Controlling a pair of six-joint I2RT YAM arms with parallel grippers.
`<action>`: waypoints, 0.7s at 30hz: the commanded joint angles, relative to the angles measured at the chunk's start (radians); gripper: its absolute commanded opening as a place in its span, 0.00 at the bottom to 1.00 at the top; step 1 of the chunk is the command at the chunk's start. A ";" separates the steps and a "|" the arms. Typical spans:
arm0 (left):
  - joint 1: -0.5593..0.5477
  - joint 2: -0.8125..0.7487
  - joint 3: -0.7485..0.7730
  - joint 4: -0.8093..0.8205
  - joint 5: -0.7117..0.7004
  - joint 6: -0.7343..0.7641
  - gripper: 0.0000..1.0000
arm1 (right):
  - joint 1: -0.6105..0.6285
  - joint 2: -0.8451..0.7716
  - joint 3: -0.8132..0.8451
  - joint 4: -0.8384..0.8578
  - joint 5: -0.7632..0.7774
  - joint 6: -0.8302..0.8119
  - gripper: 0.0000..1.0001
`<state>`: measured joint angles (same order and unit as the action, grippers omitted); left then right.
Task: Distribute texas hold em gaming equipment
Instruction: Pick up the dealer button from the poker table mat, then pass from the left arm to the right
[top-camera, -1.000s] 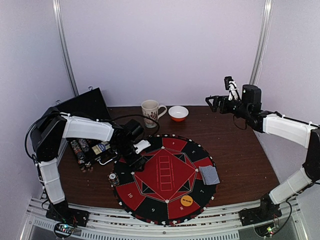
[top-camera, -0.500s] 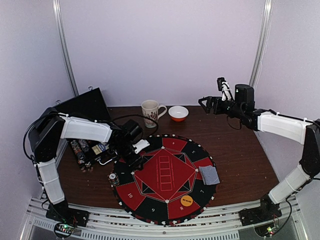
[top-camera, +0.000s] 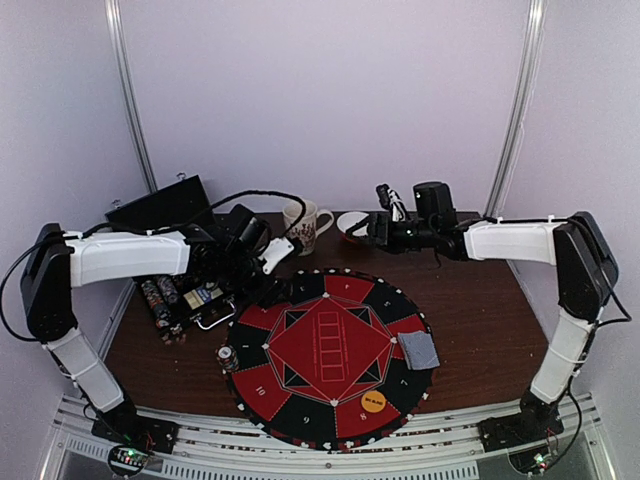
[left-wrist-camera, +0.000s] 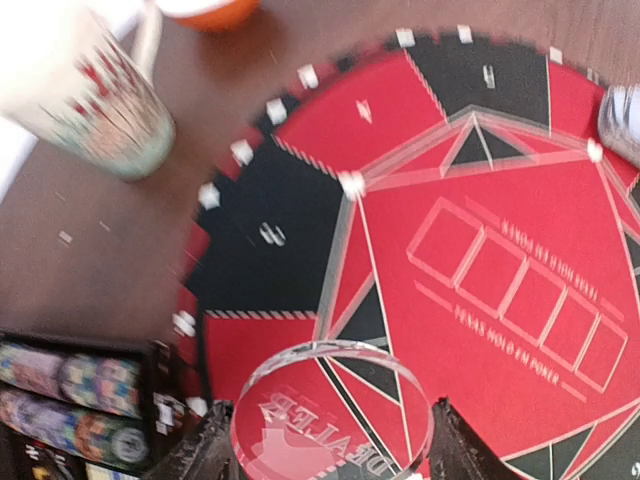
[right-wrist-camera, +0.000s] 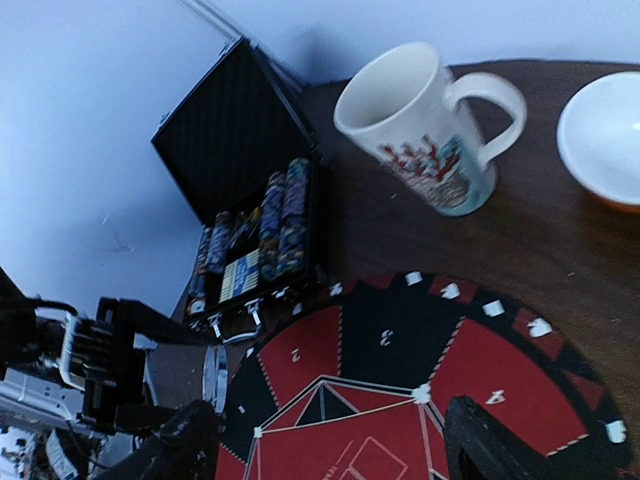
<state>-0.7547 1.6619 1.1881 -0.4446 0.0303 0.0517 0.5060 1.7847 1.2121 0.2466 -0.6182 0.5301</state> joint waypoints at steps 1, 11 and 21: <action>-0.003 -0.051 -0.016 0.126 -0.066 0.031 0.46 | 0.075 0.098 0.065 0.118 -0.192 0.150 0.76; -0.007 -0.055 0.000 0.160 -0.089 0.048 0.46 | 0.187 0.254 0.188 0.215 -0.250 0.230 0.70; -0.011 -0.058 -0.004 0.180 -0.062 0.055 0.46 | 0.216 0.352 0.295 0.158 -0.217 0.212 0.54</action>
<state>-0.7597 1.6215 1.1870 -0.3340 -0.0444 0.0879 0.7132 2.1067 1.4582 0.4255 -0.8417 0.7494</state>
